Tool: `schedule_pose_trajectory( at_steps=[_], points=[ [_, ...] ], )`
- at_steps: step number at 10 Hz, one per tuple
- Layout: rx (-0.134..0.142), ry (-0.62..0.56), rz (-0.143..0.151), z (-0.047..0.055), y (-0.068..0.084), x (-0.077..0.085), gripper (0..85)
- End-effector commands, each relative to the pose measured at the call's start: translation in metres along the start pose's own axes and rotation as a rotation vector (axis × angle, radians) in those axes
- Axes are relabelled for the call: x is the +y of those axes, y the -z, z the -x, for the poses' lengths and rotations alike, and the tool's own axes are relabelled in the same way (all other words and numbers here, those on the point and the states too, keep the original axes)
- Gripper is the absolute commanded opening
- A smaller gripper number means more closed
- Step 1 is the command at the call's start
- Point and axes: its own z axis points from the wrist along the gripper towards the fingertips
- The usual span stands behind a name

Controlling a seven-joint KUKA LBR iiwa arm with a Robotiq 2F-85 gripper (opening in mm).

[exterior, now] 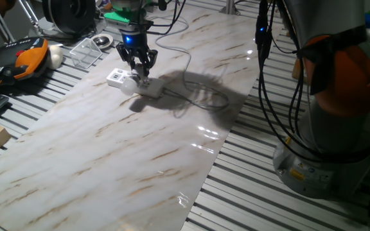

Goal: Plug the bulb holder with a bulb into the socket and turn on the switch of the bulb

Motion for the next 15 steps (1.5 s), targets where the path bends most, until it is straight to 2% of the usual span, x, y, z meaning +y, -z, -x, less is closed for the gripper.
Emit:
schedule_pose_trajectory(
  at_steps=[1,8,10,15],
  points=[
    [-0.001,0.002,0.001,0.0001,-0.0009,-0.0002,0.0],
    [0.001,0.0,0.008,0.0006,-0.007,-0.0056,0.0],
    [-0.003,-0.001,0.003,-0.0017,-0.0042,-0.0063,0.0],
    [0.008,0.001,-0.007,-0.0015,-0.005,-0.0059,0.0]
  ],
)
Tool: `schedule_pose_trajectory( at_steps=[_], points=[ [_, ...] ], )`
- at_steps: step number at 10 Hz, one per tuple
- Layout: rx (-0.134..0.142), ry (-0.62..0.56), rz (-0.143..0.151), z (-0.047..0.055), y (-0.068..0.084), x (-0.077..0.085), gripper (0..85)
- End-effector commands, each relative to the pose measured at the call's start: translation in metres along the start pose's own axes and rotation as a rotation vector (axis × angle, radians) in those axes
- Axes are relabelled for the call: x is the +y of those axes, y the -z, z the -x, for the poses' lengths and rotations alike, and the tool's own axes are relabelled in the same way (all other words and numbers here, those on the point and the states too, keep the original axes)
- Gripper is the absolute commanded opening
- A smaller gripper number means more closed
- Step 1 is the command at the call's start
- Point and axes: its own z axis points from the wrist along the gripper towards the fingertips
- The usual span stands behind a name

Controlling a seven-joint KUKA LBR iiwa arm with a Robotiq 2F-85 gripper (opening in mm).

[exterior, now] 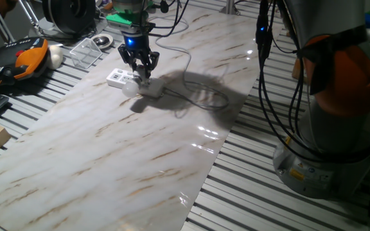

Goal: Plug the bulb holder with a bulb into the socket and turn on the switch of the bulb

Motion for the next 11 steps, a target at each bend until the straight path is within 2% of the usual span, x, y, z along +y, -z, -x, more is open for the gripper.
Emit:
schedule_pose_trajectory(
  at_steps=[1,5,7,11],
  points=[
    [0.003,0.003,-0.001,0.0,0.0,0.001,0.0],
    [0.018,0.016,0.001,0.006,-0.008,0.002,0.0],
    [0.017,0.02,0.003,0.007,-0.01,0.003,0.0],
    [0.046,0.044,-0.001,0.016,-0.018,0.003,0.0]
  ],
)
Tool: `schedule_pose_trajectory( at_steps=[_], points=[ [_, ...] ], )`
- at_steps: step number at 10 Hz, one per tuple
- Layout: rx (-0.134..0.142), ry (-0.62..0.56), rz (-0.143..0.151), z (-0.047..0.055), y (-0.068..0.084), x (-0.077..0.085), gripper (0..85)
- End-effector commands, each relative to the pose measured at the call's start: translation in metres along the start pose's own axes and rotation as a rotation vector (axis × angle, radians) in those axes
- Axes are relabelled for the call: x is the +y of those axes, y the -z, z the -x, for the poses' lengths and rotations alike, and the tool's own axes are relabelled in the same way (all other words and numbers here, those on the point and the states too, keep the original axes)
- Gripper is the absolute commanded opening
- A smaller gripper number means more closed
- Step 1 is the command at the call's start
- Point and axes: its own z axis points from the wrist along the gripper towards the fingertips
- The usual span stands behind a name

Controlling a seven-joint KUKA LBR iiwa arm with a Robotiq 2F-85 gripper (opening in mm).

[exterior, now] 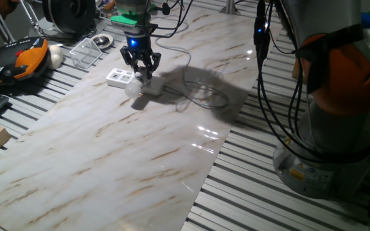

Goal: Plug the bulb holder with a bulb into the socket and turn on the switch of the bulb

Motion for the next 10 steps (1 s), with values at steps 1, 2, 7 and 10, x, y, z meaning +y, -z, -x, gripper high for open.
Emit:
schedule_pose_trajectory(
  at_steps=[1,2,7,10],
  points=[
    [0.006,0.004,-0.001,0.0015,-0.0022,-0.0005,0.0],
    [0.006,0.004,-0.001,0.0015,-0.0033,-0.0001,0.0],
    [-0.009,0.041,-0.004,-0.005,-0.0003,0.0021,17.0],
    [-0.009,0.038,-0.002,-0.0047,-0.0014,0.0023,34.0]
  ],
)
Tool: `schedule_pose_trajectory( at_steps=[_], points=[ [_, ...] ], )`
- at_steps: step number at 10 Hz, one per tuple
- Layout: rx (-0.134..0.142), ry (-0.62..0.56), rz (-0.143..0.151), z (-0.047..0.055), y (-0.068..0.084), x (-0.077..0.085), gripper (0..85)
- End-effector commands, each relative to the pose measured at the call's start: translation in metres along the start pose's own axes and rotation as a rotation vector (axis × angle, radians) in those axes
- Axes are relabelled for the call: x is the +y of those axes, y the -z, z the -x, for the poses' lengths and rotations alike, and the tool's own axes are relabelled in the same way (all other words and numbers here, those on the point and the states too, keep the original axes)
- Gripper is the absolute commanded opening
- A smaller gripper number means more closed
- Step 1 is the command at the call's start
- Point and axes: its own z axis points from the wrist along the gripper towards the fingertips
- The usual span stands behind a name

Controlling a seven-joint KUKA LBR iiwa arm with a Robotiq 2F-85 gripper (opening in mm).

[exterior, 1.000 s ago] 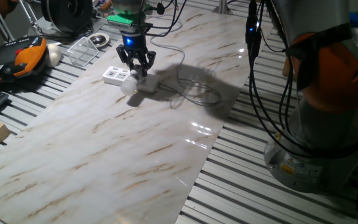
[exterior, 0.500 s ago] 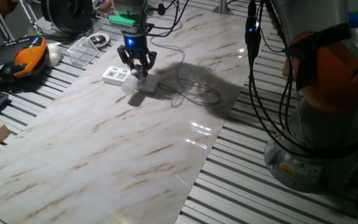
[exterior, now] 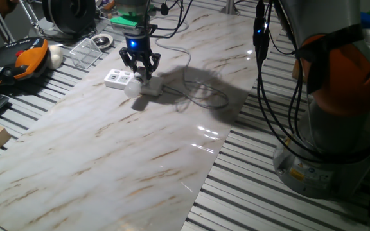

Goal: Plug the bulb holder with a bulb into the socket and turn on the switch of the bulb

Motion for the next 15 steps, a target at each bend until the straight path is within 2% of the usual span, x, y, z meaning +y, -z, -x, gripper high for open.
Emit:
schedule_pose_trajectory(
  at_steps=[1,2,4,5,9,10,12,13,14,15],
  points=[
    [0.0,-0.003,0.002,0.0,0.0,0.0,34.0],
    [0.002,-0.006,0.005,0.0,0.0,0.0,51.0],
    [0.0,-0.006,0.011,-0.001,0.0,0.0,51.0],
    [0.001,0.009,0.016,-0.002,0.003,-0.001,68.0],
    [-0.001,0.032,0.015,-0.015,0.027,-0.003,68.0],
    [0.0,0.052,0.016,-0.015,0.031,-0.004,51.0],
    [0.011,0.103,0.008,-0.012,0.036,-0.006,51.0],
    [0.015,0.133,-0.003,-0.009,0.039,-0.007,34.0],
    [0.027,0.166,-0.016,-0.006,0.043,-0.008,17.0],
    [0.046,0.187,-0.016,-0.002,0.046,-0.008,0.0]
  ],
)
